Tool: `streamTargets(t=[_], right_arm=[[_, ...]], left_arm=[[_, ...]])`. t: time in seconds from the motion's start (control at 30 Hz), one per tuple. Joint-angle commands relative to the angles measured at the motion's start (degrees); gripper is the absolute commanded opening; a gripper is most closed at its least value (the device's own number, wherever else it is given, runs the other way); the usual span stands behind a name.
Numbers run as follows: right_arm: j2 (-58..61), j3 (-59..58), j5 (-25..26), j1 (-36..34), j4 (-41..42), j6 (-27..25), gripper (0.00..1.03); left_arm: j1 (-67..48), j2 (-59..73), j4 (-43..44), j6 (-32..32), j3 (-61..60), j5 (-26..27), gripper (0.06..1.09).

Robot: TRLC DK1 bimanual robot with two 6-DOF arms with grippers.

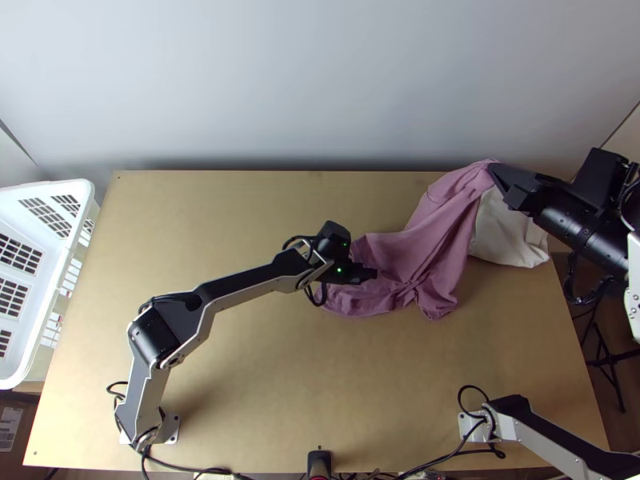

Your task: Fold the t-shirt

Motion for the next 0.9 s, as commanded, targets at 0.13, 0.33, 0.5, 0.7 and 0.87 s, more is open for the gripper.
streamTargets(t=[0.13, 0.33, 0.5, 0.7, 0.87], right_arm=[[0.06, -0.42, 0.02, -0.01, 0.65, 0.00, 0.03], [-0.55, -0.51, 0.02, -0.18, 0.65, -0.18, 0.03], [-1.52, -1.57, 0.11, -0.44, 0.65, -0.70, 0.03], [-3.54, -4.20, 0.11, -0.44, 0.91, -1.85, 0.03], [-3.54, -4.20, 0.02, -0.36, 2.41, -1.76, 0.03]], left_arm=[[-0.98, 0.82, -0.85, 0.04, -0.11, 1.16, 0.09], [-6.52, 3.63, -1.03, -0.23, 0.24, 1.43, 0.09], [-9.68, 7.67, -2.61, -0.23, 2.87, 1.69, 0.10], [-8.63, 9.96, -3.93, -1.11, 5.69, 1.34, 0.21], [-5.46, 9.43, -4.54, -1.55, 5.86, 0.99, 0.52]])
